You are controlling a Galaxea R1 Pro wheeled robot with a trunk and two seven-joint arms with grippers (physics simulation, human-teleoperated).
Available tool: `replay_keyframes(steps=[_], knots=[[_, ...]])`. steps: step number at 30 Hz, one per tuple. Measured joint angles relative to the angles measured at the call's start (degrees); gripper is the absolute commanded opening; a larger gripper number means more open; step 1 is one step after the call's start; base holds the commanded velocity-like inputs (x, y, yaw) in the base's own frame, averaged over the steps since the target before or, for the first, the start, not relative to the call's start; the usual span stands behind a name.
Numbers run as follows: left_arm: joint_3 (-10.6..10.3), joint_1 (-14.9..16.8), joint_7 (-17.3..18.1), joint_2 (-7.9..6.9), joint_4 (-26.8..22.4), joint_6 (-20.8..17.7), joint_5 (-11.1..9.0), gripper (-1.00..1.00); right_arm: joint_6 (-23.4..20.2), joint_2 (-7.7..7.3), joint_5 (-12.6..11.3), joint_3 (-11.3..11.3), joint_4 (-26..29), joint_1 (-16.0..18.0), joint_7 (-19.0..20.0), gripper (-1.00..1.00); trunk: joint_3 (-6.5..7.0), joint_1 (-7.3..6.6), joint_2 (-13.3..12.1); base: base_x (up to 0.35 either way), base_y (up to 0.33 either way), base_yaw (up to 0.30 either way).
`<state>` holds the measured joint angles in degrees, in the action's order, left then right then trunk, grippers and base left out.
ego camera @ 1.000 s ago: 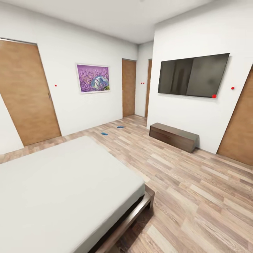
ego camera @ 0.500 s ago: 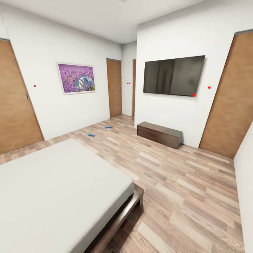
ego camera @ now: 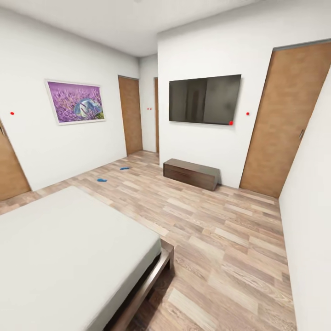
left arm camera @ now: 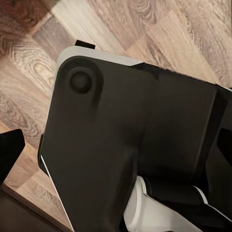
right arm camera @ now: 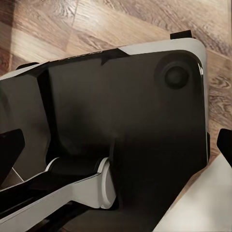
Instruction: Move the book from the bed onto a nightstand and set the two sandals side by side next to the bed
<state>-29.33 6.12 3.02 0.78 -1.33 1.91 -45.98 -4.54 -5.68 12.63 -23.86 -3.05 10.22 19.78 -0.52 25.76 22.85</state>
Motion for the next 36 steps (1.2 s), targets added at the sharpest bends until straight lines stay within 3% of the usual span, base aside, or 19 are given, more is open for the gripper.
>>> replay_keyframes(steps=[28,36], knots=[[0.0,0.0,0.0,0.0,0.0,0.0,0.0,1.0,0.0,0.0,0.0,0.0,0.0,0.0,0.0,1.0,0.0,-0.02,0.0,0.134,0.0,-0.252],[0.0,0.0,0.0,-0.07,0.0,0.0,0.1,1.0,0.0,0.0,0.0,0.0,0.0,0.0,0.0,1.0,0.0,-0.02,0.0,0.167,-0.017,-0.114]])
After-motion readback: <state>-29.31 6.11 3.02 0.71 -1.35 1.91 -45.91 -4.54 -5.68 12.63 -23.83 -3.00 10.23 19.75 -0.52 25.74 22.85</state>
